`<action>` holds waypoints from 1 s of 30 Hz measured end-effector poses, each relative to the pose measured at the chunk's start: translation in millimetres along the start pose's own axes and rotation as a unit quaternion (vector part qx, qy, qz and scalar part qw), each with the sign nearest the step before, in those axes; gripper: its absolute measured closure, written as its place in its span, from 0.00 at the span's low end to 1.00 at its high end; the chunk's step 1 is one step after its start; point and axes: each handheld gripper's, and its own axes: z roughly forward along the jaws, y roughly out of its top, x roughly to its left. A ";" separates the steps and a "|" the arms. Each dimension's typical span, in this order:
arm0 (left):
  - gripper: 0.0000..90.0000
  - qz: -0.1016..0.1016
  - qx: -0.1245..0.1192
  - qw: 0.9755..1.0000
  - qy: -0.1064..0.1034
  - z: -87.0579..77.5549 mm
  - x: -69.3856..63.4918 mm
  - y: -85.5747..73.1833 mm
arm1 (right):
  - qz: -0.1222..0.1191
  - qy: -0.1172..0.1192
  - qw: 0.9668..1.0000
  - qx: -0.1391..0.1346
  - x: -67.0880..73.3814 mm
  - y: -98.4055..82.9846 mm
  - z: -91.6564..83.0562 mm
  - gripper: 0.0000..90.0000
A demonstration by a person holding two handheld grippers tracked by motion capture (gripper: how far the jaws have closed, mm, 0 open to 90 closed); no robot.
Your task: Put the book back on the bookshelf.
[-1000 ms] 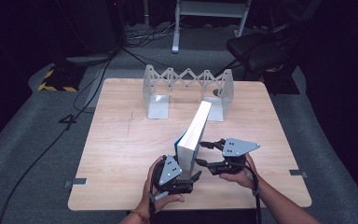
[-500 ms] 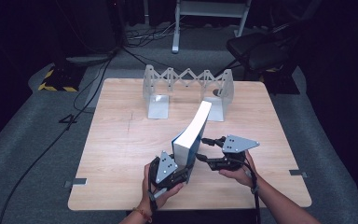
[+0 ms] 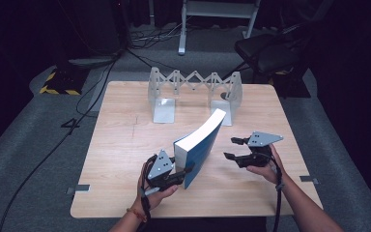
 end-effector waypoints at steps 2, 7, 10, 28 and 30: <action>0.66 0.004 0.004 1.000 -0.023 -1.7 5.6 0.6 | 0.014 0.004 1.000 0.012 -10.6 -7.1 -2.7 0.38; 0.66 0.013 0.013 0.997 -0.069 -0.9 13.8 3.3 | 0.024 0.008 0.998 0.051 -20.1 -23.7 -6.7 0.37; 0.66 0.021 0.017 0.996 -0.083 0.9 13.4 5.1 | 0.010 -0.001 0.997 0.072 -22.1 -36.4 -11.1 0.37; 0.65 0.003 -0.002 0.997 -0.072 -2.6 19.3 4.9 | 0.051 -0.003 0.996 0.074 -33.4 -62.1 -9.4 0.38; 0.65 -0.003 -0.007 0.998 -0.069 -3.6 22.1 4.4 | 0.053 -0.002 0.996 0.073 -33.5 -63.1 -9.8 0.38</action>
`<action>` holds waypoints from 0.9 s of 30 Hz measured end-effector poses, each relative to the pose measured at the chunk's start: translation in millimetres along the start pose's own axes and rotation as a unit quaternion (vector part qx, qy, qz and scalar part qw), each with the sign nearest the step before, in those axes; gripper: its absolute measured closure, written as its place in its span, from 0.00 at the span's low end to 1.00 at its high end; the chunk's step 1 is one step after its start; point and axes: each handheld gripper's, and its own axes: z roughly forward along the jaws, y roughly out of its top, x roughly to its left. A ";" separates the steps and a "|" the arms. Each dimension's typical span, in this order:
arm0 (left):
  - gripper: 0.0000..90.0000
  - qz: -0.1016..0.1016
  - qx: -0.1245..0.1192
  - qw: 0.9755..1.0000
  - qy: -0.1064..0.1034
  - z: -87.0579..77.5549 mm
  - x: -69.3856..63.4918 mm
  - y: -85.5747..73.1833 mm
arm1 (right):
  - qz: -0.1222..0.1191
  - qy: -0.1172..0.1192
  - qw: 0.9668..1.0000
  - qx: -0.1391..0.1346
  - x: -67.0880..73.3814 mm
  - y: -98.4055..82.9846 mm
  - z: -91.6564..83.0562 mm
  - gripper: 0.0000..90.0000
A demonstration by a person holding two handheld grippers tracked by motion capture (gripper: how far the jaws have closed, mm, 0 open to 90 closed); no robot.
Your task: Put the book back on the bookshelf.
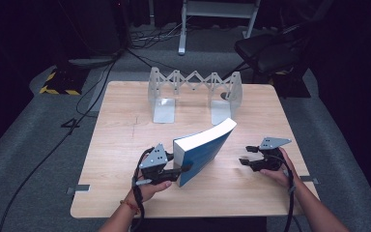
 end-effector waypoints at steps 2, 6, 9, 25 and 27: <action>0.65 0.000 -0.002 1.000 0.002 -0.5 0.8 0.4 | 0.002 0.001 1.000 -0.002 -0.2 -0.8 0.2 0.38; 0.64 0.004 -0.007 1.000 0.008 -0.8 1.8 3.9 | 0.001 0.008 1.000 0.002 -0.1 -4.7 3.0 0.38; 0.64 0.005 -0.014 1.000 0.014 -1.2 1.1 7.0 | -0.007 0.014 1.000 0.008 1.8 -7.2 6.5 0.38; 0.56 -0.001 -0.030 0.999 0.043 2.4 1.1 33.3 | -0.019 0.012 0.999 0.026 10.5 -8.4 17.2 0.28; 0.53 -0.008 -0.035 0.998 0.044 5.3 2.7 34.8 | -0.017 0.011 0.999 0.028 11.7 -7.7 18.0 0.27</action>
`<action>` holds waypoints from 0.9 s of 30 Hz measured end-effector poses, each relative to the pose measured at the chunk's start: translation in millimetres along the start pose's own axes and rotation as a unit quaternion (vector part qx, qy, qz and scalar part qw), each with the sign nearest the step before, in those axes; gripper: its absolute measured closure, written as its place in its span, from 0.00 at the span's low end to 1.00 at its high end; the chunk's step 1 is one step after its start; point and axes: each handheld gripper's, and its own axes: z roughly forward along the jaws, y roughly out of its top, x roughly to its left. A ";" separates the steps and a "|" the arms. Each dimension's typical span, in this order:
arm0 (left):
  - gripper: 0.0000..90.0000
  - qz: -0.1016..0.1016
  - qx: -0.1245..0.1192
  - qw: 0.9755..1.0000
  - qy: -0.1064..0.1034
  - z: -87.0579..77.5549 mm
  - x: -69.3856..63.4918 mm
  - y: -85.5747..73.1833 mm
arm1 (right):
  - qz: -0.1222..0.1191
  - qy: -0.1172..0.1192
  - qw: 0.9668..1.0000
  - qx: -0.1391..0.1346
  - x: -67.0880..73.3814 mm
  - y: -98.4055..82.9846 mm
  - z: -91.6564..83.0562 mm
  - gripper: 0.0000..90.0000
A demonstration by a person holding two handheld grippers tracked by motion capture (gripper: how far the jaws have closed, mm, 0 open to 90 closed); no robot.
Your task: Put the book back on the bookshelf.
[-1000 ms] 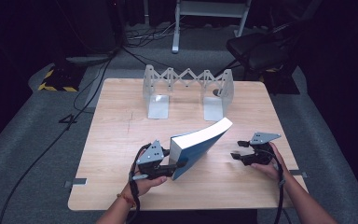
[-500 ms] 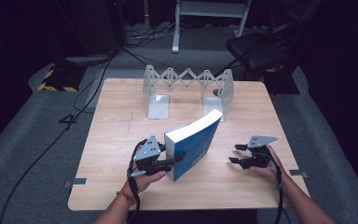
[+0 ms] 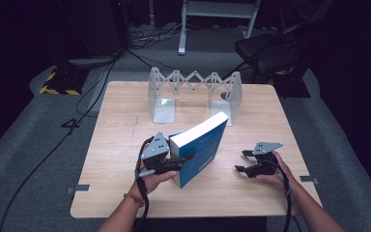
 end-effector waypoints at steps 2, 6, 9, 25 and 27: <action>0.60 0.002 -0.005 1.000 -0.013 1.8 -0.4 0.6 | 0.002 -0.002 1.000 -0.001 -0.1 0.6 0.8 0.27; 0.66 0.002 -0.007 1.000 -0.025 2.5 0.3 0.6 | 0.008 -0.009 1.000 0.000 0.2 1.2 1.4 0.27; 0.66 -0.004 -0.008 0.999 -0.046 4.1 -0.2 0.4 | 0.006 -0.009 1.000 0.002 -0.4 1.7 1.2 0.27; 0.67 0.021 -0.006 0.987 -0.157 18.9 -23.4 1.9 | -0.036 0.037 0.999 0.003 6.0 -0.1 -1.3 0.26; 0.66 0.022 -0.003 0.987 -0.159 17.7 -20.8 2.3 | -0.045 0.042 0.998 0.003 7.4 -0.3 -1.6 0.26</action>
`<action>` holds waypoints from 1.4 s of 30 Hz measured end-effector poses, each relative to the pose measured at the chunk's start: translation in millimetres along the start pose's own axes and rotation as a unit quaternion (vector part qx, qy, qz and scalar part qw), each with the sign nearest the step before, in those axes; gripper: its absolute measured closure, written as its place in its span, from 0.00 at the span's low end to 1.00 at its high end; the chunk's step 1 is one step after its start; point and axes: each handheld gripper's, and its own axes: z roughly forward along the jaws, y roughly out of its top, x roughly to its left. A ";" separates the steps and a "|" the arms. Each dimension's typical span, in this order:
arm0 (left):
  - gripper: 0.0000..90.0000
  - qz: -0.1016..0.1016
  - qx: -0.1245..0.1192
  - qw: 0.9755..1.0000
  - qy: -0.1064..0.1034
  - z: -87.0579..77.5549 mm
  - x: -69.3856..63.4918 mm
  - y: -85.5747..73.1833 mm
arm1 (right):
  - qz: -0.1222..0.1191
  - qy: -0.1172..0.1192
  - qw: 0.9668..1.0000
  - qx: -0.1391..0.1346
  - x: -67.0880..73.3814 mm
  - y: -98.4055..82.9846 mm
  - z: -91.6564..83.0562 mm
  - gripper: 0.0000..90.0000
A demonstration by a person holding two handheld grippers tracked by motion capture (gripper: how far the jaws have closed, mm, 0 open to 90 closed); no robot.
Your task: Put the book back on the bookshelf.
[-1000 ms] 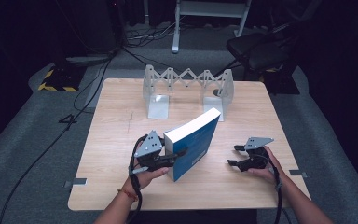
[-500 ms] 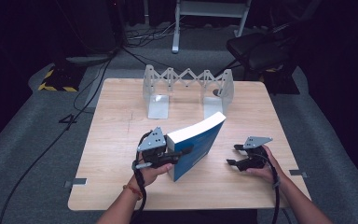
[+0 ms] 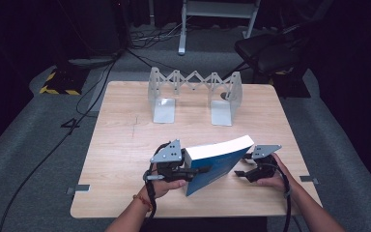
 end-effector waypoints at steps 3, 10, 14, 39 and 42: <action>0.66 0.008 0.007 1.000 0.006 -1.0 0.1 1.5 | -0.012 0.002 1.000 -0.003 4.4 -0.1 -0.7 0.27; 0.65 0.022 0.021 0.999 0.026 -2.3 -3.6 2.9 | -0.015 0.015 1.000 -0.018 8.7 3.3 -0.5 0.27; 0.65 0.031 0.029 0.998 0.039 -2.6 -6.8 0.4 | -0.027 0.025 0.999 -0.036 15.5 9.8 -2.0 0.29; 0.55 0.038 0.113 0.989 0.090 -14.4 -14.9 -36.0 | -0.060 0.081 0.990 -0.099 35.5 42.4 -2.5 0.37; 0.54 0.038 0.128 0.986 0.104 -14.1 -16.1 -41.8 | -0.061 0.080 0.990 -0.103 35.5 45.2 -6.6 0.38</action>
